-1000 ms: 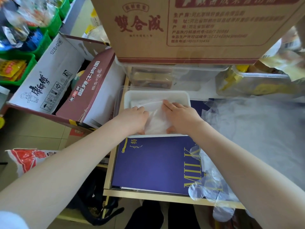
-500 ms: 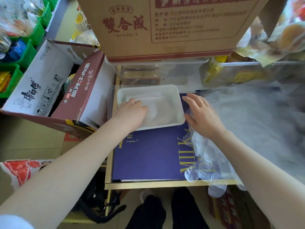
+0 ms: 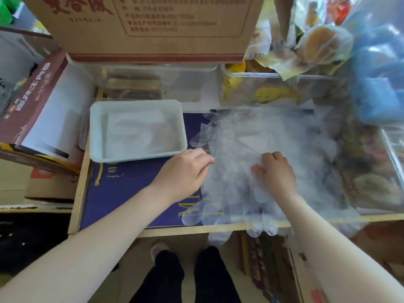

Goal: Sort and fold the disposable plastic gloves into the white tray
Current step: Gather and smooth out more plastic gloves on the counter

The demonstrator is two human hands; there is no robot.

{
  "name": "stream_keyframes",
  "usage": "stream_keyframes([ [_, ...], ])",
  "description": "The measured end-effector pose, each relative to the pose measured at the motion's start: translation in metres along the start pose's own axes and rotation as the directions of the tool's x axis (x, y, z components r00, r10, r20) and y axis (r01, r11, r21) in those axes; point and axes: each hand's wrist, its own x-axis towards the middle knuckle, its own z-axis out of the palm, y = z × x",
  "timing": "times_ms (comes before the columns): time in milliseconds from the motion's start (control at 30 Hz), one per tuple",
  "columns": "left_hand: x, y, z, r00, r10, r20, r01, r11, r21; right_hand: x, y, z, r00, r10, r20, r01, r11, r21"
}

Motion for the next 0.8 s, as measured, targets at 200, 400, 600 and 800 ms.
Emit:
stream_keyframes([
  [200,0.026,0.037,0.021,0.902,-0.405,0.151,0.432,0.845,-0.316,0.000,0.006,-0.017,0.906,-0.227,-0.358,0.319,0.921,0.224],
  [400,0.066,0.072,0.028,0.717,-0.623,0.313,0.529,0.193,-0.827,-0.029,0.003,-0.027,0.730,-0.572,-0.374,0.565,0.813,-0.142],
  [600,0.070,0.072,0.038,0.616,-0.785,0.066,0.449,0.281,-0.848,-0.033,0.021,-0.025,0.754,-0.606,-0.253,0.649,0.746,0.147],
  [800,0.056,0.068,0.020,0.682,-0.689,0.247,0.412,0.083,-0.907,0.002,0.021,-0.061,0.965,-0.256,-0.060,0.235,0.739,0.632],
])
